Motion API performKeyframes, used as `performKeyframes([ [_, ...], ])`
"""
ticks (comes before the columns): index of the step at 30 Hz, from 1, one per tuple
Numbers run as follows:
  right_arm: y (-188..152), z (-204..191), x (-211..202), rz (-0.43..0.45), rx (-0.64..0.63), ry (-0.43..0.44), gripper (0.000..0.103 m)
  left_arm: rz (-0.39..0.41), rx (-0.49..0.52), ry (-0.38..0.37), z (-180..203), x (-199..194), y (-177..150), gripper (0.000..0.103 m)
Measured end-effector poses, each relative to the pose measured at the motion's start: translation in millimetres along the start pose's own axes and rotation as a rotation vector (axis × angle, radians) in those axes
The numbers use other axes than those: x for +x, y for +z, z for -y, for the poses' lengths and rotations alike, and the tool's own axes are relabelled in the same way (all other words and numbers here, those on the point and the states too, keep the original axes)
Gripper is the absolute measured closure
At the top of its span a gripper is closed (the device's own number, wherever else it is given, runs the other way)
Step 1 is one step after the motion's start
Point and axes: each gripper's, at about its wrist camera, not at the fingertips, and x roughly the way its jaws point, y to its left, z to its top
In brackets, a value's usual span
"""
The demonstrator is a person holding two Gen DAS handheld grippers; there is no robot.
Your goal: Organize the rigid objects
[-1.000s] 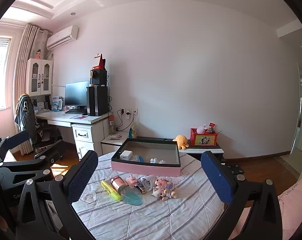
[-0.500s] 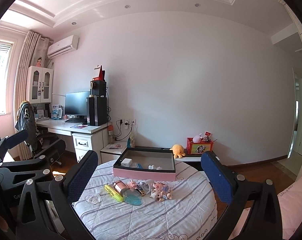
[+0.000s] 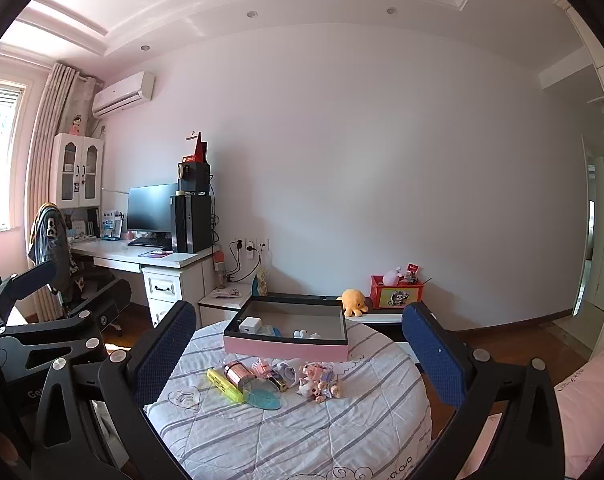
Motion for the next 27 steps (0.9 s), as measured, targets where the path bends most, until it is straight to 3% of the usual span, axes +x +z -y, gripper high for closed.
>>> performKeyframes([
  [7, -8.7, 2.3, 14.7, -0.04, 0.012, 0.0, 0.0, -0.029, 0.007, -0.009, 3.9, 14.3, -11.4, 0.0],
  [11, -17.6, 3.9, 31.8, -0.08, 0.018, -0.002, 0.0, -0.09, 0.017, -0.036, 4.9, 37.4, -21.5, 0.0],
  [18, -52.8, 12.5, 83.3, -0.208, 0.042, 0.009, 0.0, -0.248, 0.016, -0.07, 3.3, 90.4, -58.3, 0.0],
  [27, -111.7, 40.2, 156.5, -0.413, 0.099, -0.016, 0.0, -0.507, 0.0, -0.001, -22.1, 175.0, -128.5, 0.0],
])
